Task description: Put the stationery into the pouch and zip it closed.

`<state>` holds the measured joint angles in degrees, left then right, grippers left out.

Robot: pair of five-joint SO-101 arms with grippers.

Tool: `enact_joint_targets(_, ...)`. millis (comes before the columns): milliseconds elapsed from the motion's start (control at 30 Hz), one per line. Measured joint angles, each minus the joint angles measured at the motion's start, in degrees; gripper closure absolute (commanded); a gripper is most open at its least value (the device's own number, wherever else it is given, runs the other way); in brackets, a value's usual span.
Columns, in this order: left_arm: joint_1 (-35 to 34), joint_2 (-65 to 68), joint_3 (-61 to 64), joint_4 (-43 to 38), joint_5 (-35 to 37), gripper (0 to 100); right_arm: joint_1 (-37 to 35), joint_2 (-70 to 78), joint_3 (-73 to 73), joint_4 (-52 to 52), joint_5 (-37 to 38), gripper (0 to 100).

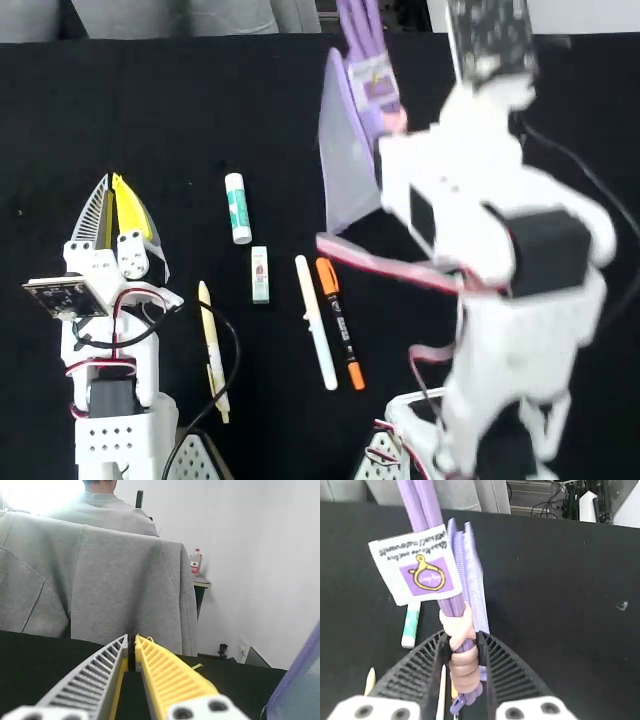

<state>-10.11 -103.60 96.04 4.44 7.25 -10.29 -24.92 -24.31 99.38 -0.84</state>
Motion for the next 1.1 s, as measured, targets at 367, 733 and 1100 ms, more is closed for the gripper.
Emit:
enact_joint_targets(367,0.0,0.0,0.0,0.0,0.0,97,3.4,-32.4,37.4,-7.4,8.2,98.7)
enact_joint_targets(733,0.0,0.0,0.0,0.0,0.0,97,11.9,-61.4,69.9,-21.5,17.1,98.7)
enact_joint_targets(1100,4.8,0.0,0.0,3.9,-0.6,97,3.9,-65.0,70.9,-22.2,17.6,98.7)
